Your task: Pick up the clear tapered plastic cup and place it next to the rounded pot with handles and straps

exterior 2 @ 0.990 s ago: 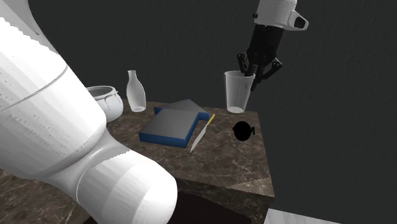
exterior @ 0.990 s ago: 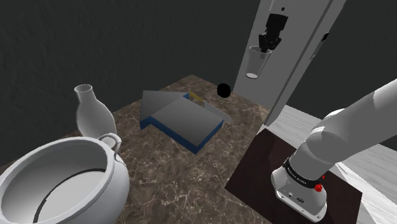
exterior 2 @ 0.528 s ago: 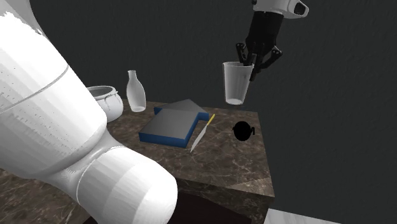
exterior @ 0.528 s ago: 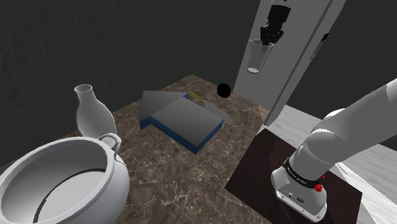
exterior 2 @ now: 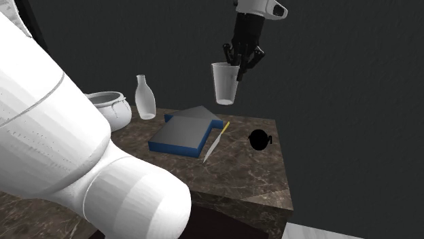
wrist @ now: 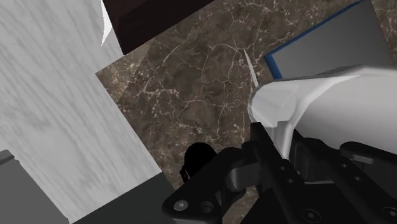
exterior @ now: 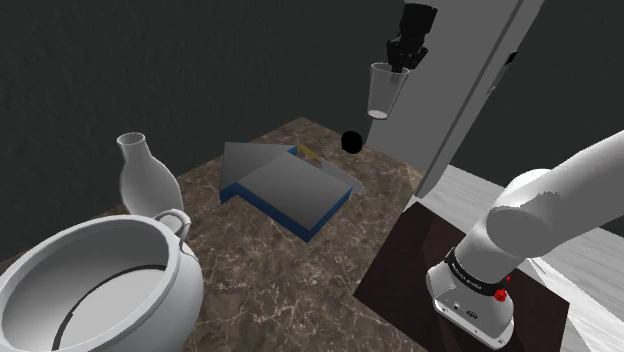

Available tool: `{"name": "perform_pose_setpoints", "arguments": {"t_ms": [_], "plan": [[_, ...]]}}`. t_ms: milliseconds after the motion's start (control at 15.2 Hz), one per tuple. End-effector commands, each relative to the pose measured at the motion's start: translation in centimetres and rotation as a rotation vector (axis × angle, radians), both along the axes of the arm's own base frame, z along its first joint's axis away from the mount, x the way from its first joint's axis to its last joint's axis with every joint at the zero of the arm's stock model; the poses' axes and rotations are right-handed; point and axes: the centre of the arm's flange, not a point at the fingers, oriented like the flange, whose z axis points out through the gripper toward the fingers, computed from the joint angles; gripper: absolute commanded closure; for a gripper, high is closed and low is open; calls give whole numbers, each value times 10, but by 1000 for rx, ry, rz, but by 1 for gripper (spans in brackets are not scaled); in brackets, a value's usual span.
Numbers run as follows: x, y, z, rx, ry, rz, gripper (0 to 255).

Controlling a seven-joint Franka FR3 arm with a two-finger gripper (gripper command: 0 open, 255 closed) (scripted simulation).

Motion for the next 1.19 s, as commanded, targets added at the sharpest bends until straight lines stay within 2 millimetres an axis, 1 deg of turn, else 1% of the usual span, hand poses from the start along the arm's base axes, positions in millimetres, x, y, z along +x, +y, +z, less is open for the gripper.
{"name": "perform_pose_setpoints", "arguments": {"t_ms": [0,1122], "plan": [[2,32,-1,0,0,-1,255],[26,255,0,0,0,-1,255]]}}
